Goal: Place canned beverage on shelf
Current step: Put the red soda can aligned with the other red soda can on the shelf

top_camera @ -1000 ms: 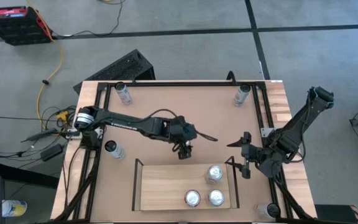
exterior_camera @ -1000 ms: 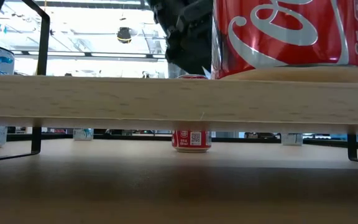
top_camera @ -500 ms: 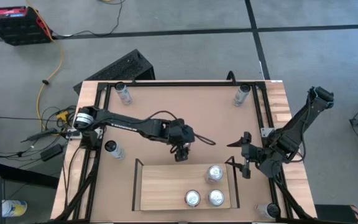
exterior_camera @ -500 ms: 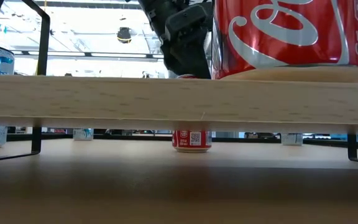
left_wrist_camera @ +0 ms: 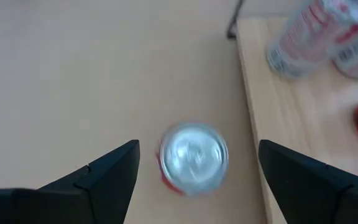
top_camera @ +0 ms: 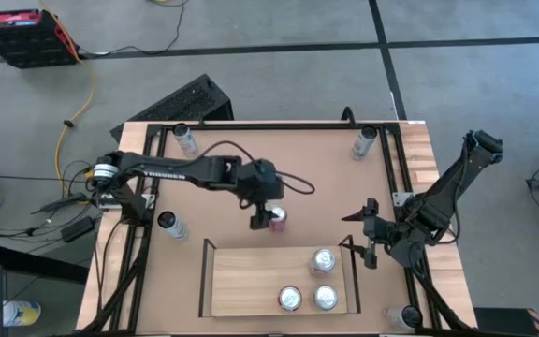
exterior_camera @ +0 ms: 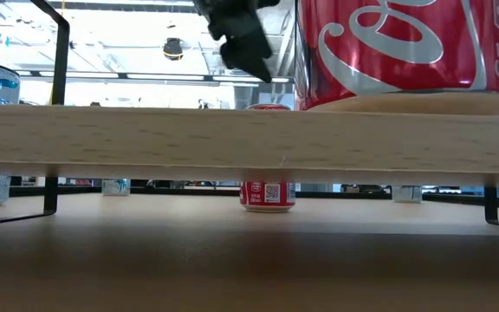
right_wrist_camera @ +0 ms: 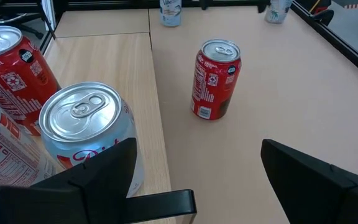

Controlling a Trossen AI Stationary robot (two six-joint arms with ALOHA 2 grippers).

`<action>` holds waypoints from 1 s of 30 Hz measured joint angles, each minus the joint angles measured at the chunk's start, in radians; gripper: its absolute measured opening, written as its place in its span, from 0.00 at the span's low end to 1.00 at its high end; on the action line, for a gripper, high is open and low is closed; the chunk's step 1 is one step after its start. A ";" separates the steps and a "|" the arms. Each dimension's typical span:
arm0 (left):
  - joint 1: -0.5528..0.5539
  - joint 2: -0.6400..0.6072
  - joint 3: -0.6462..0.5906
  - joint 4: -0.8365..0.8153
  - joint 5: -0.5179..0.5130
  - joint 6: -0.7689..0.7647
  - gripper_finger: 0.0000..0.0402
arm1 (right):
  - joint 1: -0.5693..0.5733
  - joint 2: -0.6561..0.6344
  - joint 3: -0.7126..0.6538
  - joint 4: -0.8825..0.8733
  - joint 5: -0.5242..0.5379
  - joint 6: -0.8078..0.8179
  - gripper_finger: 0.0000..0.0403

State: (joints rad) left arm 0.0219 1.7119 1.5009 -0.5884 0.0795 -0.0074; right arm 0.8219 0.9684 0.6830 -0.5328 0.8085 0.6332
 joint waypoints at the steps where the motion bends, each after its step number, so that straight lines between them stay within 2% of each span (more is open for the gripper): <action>1: 0.005 -0.005 0.000 -0.021 0.013 0.004 0.78 | 0.000 0.000 -0.001 0.006 0.000 0.000 0.92; 6: 0.007 0.003 -0.002 -0.087 0.021 0.092 0.78 | 0.000 0.001 -0.002 0.046 0.000 -0.030 0.92; 13: 0.007 0.058 -0.020 -0.022 0.035 0.240 0.77 | 0.000 0.001 -0.002 0.047 -0.003 -0.009 0.92; 17: -0.010 0.058 -0.019 -0.028 -0.013 0.445 0.77 | 0.000 0.001 -0.002 0.045 -0.004 -0.006 0.92; 20: -0.023 0.058 -0.019 0.003 -0.046 0.537 0.77 | 0.000 0.001 -0.002 0.045 -0.004 -0.006 0.92; 30: -0.021 0.128 -0.018 0.047 -0.007 0.564 0.77 | 0.000 0.000 -0.001 0.043 -0.029 -0.002 0.92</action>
State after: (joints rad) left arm 0.0010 1.8399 1.4830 -0.5410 0.0727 0.5566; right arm 0.8215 0.9680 0.6823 -0.4900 0.7794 0.6314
